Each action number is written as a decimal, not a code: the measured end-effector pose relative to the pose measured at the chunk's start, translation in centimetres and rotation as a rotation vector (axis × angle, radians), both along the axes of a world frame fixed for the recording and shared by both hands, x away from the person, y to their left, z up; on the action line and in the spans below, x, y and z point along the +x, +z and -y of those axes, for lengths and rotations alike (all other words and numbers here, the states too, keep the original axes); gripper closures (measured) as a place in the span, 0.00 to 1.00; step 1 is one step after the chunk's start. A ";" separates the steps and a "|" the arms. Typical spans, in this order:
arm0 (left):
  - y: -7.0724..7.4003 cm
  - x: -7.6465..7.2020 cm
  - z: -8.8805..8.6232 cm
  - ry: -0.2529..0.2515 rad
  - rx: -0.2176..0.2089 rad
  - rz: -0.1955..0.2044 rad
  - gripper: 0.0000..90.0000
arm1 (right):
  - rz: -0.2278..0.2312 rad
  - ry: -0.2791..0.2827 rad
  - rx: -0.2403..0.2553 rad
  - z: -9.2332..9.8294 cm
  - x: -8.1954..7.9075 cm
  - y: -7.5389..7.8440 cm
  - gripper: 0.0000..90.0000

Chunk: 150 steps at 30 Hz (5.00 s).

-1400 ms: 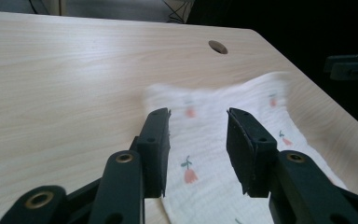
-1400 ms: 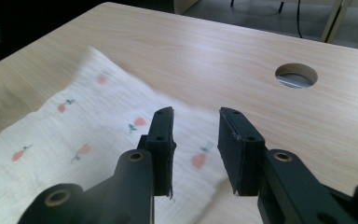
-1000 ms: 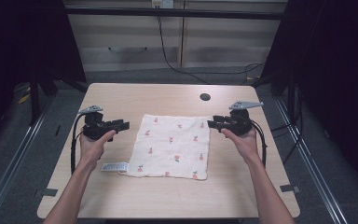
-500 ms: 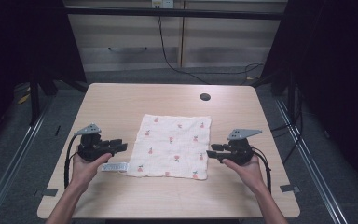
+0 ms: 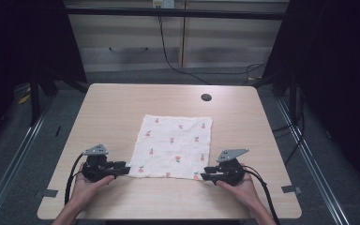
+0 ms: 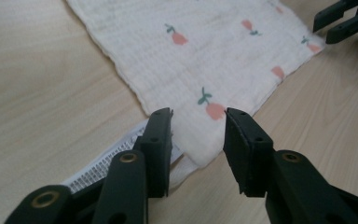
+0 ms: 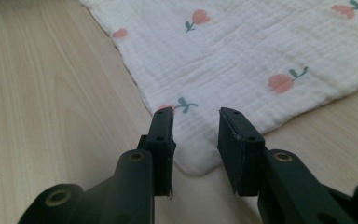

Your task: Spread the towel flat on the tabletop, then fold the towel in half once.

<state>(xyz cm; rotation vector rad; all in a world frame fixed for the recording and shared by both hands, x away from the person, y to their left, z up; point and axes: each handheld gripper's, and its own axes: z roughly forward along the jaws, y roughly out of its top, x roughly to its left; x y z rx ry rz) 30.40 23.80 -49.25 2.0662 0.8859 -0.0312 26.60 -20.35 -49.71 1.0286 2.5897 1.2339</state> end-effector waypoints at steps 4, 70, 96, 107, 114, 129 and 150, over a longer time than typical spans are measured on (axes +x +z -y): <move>-0.5 0.2 -0.1 0.000 0.016 -0.006 0.64 | -0.001 -0.001 -0.008 -0.2 0.1 -0.3 0.67; 2.1 0.6 2.8 0.034 -0.028 0.064 0.74 | 0.080 -0.111 0.061 3.4 4.5 2.9 0.76; 1.9 5.3 3.1 0.073 -0.045 0.006 0.70 | -0.022 -0.297 -0.098 4.2 16.1 0.0 0.73; 1.1 9.2 1.3 0.160 -0.041 -0.005 0.62 | -0.015 -0.292 -0.120 3.5 16.0 -0.4 0.91; 0.0 11.7 2.3 0.178 -0.041 -0.007 0.65 | -0.002 -0.285 -0.071 3.0 15.6 -0.8 0.98; -1.6 14.3 6.5 0.127 0.031 0.019 0.72 | 0.002 -0.292 -0.047 3.1 15.4 -1.0 0.98; -1.4 13.3 5.8 0.144 0.024 0.048 0.99 | 0.006 -0.304 0.013 3.6 15.1 -0.2 0.99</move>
